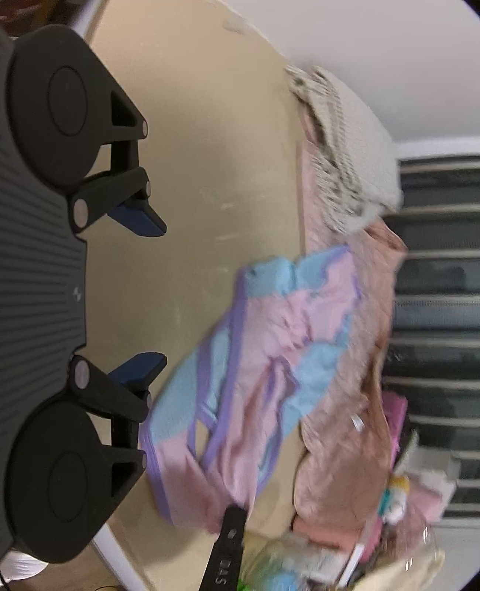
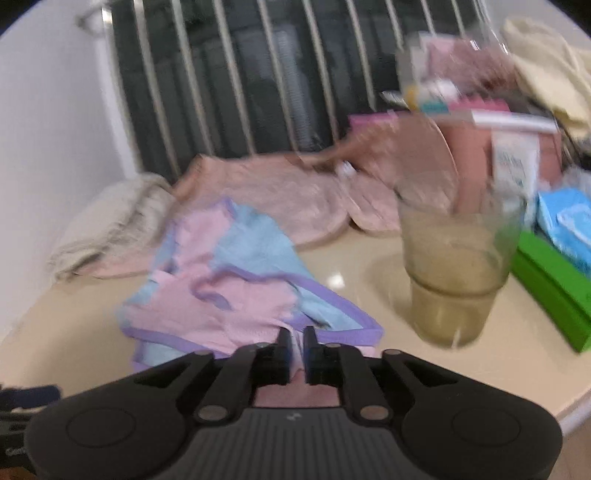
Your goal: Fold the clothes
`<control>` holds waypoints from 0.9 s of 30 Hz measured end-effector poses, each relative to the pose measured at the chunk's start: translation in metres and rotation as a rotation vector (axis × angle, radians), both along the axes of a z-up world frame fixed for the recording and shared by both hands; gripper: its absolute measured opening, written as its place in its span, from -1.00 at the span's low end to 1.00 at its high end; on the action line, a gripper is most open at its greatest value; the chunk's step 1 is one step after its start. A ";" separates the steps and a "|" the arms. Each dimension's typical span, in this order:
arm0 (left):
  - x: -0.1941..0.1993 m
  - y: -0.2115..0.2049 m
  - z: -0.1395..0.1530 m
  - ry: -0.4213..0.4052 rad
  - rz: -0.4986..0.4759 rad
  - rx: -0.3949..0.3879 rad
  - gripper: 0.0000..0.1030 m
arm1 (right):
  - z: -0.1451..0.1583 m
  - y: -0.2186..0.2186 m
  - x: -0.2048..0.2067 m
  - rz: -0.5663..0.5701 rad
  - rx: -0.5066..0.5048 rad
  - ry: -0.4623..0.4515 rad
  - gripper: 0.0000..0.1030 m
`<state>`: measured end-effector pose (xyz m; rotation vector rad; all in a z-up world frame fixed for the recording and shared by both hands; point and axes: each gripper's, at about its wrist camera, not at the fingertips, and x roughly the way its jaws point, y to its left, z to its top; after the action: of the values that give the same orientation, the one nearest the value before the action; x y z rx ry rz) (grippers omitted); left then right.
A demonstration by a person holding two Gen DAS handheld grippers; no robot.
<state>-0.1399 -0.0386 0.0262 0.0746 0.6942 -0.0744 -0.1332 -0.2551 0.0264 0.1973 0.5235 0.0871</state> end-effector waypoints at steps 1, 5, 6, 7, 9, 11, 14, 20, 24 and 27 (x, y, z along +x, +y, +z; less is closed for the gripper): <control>-0.003 -0.003 0.002 -0.016 -0.019 0.007 0.37 | 0.001 0.002 -0.001 0.029 -0.011 -0.002 -0.49; -0.010 -0.022 0.000 -0.058 -0.121 0.037 0.38 | -0.005 0.011 0.020 0.059 -0.043 0.061 -0.47; -0.012 -0.027 -0.002 -0.066 -0.146 0.047 0.38 | -0.008 0.013 0.031 0.070 -0.054 0.088 -0.85; -0.014 -0.032 -0.003 -0.074 -0.172 0.057 0.38 | -0.010 0.012 0.039 0.076 -0.053 0.114 -0.96; -0.019 -0.042 -0.006 -0.096 -0.217 0.085 0.38 | 0.003 0.008 0.042 0.086 0.007 0.108 -0.97; -0.021 -0.052 -0.009 -0.118 -0.237 0.104 0.41 | 0.027 0.004 0.037 0.135 0.100 0.066 -0.98; -0.023 -0.068 -0.013 -0.166 -0.268 0.136 0.42 | 0.061 0.009 0.029 0.206 0.157 0.002 -0.98; -0.011 -0.079 -0.017 -0.214 -0.241 0.178 -0.26 | 0.086 0.026 0.032 0.232 0.143 -0.014 -0.98; 0.013 -0.044 -0.007 -0.143 -0.164 0.019 -0.91 | 0.077 0.034 0.042 0.170 -0.012 -0.030 -0.73; 0.024 -0.012 0.003 -0.129 -0.095 -0.114 -0.91 | 0.055 0.035 0.028 0.173 -0.162 -0.085 -0.12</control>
<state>-0.1164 -0.0510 0.0295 0.0025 0.5558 -0.1986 -0.1055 -0.2199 0.0818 -0.0104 0.4602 0.2193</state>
